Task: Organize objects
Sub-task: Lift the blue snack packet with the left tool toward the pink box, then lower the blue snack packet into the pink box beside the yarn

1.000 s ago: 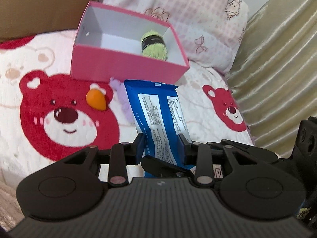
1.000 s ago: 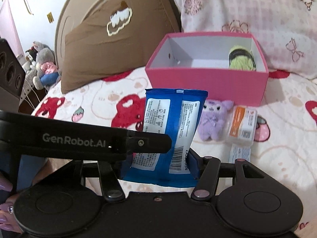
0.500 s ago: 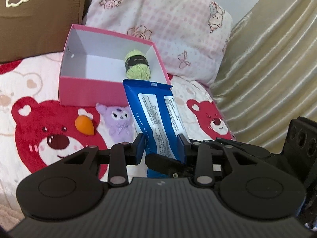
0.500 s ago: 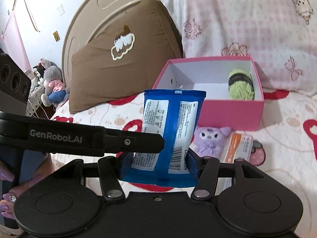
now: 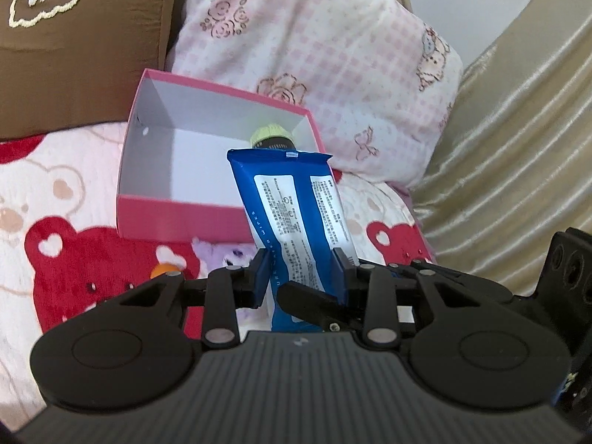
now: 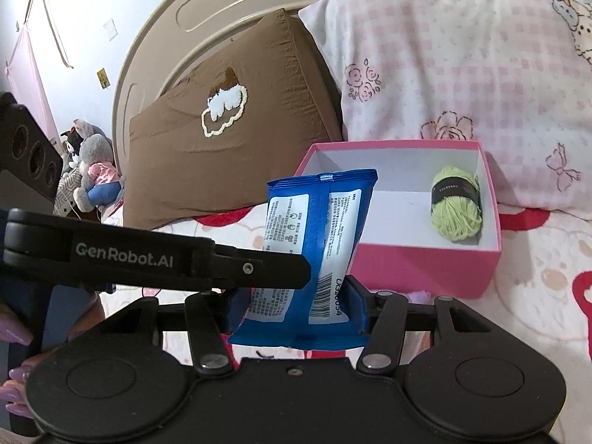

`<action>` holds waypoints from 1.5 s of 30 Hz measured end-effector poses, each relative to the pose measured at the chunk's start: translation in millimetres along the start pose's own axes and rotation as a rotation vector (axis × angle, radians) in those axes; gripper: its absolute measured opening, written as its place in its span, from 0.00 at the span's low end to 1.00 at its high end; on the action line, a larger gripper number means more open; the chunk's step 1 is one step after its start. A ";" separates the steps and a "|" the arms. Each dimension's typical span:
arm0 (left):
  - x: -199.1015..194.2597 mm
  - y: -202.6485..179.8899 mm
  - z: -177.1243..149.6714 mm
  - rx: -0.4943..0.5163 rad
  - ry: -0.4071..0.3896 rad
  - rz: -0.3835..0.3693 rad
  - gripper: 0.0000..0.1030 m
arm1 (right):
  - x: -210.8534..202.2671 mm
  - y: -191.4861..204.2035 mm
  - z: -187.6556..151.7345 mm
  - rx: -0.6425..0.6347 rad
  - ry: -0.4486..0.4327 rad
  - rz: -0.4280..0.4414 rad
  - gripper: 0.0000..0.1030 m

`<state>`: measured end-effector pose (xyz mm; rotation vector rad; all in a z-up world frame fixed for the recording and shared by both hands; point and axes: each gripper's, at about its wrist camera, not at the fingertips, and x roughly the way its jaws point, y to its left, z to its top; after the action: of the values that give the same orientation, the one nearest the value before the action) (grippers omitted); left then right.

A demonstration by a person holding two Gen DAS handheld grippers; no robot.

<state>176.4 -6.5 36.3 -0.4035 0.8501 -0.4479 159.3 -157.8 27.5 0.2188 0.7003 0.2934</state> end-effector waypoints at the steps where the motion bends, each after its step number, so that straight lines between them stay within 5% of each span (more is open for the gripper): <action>1: 2.8 0.9 4.9 -0.004 -0.004 0.004 0.31 | 3.5 -2.1 4.2 -0.001 0.001 0.002 0.58; 16: 104.9 27.3 95.2 -0.064 0.033 0.100 0.32 | 91.2 -76.8 75.4 0.071 0.078 0.042 0.58; 24: 152.8 36.5 106.5 0.018 0.075 0.119 0.32 | 132.6 -118.6 65.6 0.209 0.055 0.063 0.58; 45: 235.4 93.6 121.3 -0.164 0.163 0.141 0.33 | 212.0 -142.5 79.6 0.201 0.161 -0.030 0.57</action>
<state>428.1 -33.1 -85.4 -0.4592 1.0706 -0.2831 393.1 -227.7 -82.2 0.3784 0.8930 0.2135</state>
